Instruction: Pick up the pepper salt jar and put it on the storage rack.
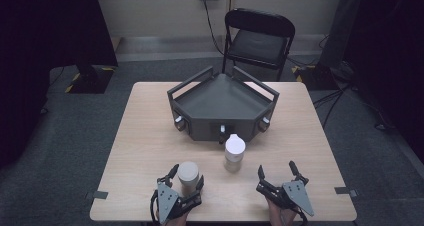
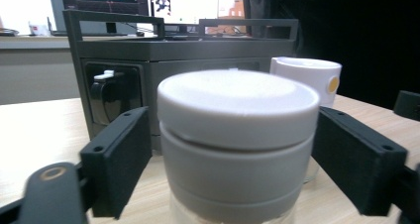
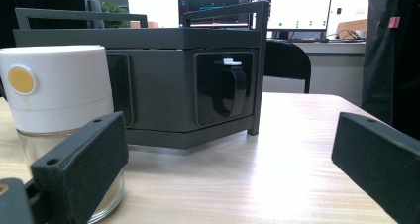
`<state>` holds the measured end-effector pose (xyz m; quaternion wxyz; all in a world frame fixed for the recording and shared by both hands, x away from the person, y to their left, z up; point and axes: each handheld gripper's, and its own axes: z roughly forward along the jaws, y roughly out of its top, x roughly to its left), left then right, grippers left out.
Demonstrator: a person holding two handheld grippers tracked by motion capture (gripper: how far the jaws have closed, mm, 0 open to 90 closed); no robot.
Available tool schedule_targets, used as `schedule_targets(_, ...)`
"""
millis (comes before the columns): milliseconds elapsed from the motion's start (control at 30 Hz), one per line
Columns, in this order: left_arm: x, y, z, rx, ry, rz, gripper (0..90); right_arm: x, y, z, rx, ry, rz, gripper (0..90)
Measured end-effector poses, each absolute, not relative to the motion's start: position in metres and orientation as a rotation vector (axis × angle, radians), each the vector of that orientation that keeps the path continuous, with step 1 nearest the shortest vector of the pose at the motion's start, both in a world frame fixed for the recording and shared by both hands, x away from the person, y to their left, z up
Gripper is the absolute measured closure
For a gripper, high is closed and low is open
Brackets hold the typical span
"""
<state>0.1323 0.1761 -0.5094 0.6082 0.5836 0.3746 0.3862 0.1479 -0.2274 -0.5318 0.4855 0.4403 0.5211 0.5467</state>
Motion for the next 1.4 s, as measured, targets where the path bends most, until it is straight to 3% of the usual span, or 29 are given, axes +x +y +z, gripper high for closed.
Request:
schedule_targets(500, 0.1415, 0.1828, -0.5144, 1.376, 0.859, 0.833, 33.8, 0.1479, -0.2272, -0.5318, 1.072, 1.268, 1.329, 0.0)
schedule_targets(1400, 0.1404, 0.1826, -0.5109, 1.377, 0.874, 0.834, 34.7, 0.1479, -0.2271, -0.5318, 1.073, 1.267, 1.329, 0.0)
